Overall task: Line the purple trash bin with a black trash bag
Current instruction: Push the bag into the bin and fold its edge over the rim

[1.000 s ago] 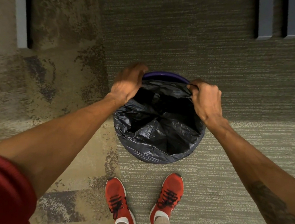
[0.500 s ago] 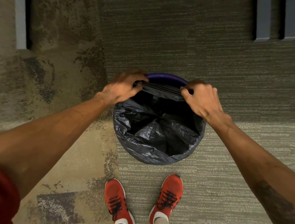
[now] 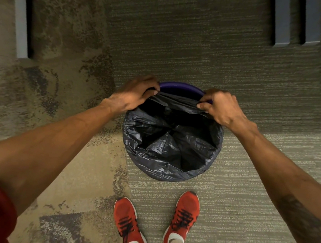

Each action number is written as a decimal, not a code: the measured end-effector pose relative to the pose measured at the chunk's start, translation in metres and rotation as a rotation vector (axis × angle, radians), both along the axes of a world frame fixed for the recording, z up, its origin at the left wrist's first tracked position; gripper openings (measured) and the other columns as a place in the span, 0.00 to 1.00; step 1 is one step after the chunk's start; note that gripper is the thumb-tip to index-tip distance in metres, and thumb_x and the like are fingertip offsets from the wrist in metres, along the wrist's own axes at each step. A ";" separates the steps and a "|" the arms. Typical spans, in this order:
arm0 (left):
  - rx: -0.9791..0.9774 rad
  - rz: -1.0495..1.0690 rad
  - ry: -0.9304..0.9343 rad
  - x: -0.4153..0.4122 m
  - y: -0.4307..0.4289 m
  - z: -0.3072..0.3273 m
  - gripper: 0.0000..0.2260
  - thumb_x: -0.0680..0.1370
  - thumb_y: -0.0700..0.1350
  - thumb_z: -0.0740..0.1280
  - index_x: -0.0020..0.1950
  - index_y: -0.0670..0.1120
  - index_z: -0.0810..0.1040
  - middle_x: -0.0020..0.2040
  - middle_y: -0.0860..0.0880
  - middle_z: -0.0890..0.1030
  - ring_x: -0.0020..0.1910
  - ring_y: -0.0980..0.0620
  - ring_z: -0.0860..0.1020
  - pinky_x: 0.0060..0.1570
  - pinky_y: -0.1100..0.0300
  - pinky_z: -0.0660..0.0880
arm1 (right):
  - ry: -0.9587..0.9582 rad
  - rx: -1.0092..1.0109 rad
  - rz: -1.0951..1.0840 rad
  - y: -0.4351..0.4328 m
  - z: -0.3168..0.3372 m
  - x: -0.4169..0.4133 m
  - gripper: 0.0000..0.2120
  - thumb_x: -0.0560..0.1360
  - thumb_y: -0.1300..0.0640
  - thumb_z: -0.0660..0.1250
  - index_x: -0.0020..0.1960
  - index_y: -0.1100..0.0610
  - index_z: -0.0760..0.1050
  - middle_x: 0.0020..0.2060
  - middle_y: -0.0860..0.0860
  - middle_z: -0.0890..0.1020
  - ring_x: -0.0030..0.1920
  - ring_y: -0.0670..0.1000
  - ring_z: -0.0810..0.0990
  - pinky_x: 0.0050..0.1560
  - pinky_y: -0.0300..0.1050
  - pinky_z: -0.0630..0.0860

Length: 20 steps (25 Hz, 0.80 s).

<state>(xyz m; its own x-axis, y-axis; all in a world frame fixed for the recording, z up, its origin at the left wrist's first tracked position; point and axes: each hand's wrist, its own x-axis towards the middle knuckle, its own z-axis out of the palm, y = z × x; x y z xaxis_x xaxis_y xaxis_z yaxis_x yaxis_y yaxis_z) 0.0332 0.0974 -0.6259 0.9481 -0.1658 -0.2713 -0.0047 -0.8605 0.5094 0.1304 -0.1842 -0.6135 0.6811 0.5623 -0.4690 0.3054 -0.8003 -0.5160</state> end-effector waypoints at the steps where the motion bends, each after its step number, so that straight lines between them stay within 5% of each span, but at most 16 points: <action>1: -0.001 -0.010 0.011 0.000 0.001 0.000 0.09 0.83 0.42 0.64 0.61 0.44 0.80 0.64 0.46 0.77 0.59 0.45 0.77 0.57 0.53 0.75 | 0.027 0.042 -0.049 -0.001 -0.002 0.000 0.08 0.78 0.54 0.71 0.55 0.54 0.84 0.54 0.52 0.85 0.51 0.54 0.85 0.60 0.47 0.78; 3: -0.005 -0.004 0.027 0.000 0.002 -0.002 0.10 0.82 0.43 0.65 0.61 0.44 0.80 0.66 0.46 0.77 0.60 0.46 0.77 0.59 0.54 0.75 | 0.097 0.143 -0.155 -0.003 -0.005 -0.002 0.05 0.77 0.57 0.72 0.52 0.56 0.85 0.51 0.51 0.85 0.45 0.50 0.87 0.54 0.48 0.83; 5: -0.021 0.015 0.013 0.001 0.000 -0.002 0.08 0.83 0.45 0.64 0.59 0.45 0.80 0.63 0.47 0.77 0.57 0.46 0.78 0.55 0.53 0.75 | 0.115 0.204 -0.226 -0.004 -0.004 -0.004 0.05 0.77 0.58 0.72 0.52 0.57 0.85 0.52 0.49 0.85 0.42 0.47 0.86 0.47 0.38 0.83; 9: -0.001 0.099 -0.065 0.003 -0.009 0.001 0.07 0.84 0.46 0.60 0.56 0.45 0.76 0.53 0.47 0.78 0.47 0.45 0.77 0.43 0.52 0.73 | 0.000 0.204 -0.255 -0.005 -0.002 -0.014 0.07 0.81 0.56 0.67 0.54 0.56 0.84 0.46 0.49 0.84 0.35 0.40 0.83 0.36 0.23 0.72; 15: 0.095 0.161 -0.083 0.006 -0.024 -0.002 0.09 0.86 0.47 0.54 0.54 0.45 0.72 0.48 0.47 0.75 0.40 0.40 0.76 0.38 0.48 0.72 | -0.125 0.181 -0.328 0.001 -0.013 -0.020 0.10 0.80 0.49 0.59 0.51 0.51 0.78 0.40 0.57 0.86 0.40 0.60 0.87 0.42 0.55 0.82; 20: 0.126 0.157 -0.041 0.010 -0.025 -0.006 0.07 0.85 0.47 0.53 0.55 0.47 0.69 0.49 0.46 0.74 0.39 0.38 0.75 0.37 0.49 0.69 | -0.147 0.167 -0.363 0.004 -0.018 -0.011 0.09 0.80 0.53 0.59 0.50 0.52 0.78 0.38 0.57 0.85 0.36 0.60 0.86 0.38 0.54 0.82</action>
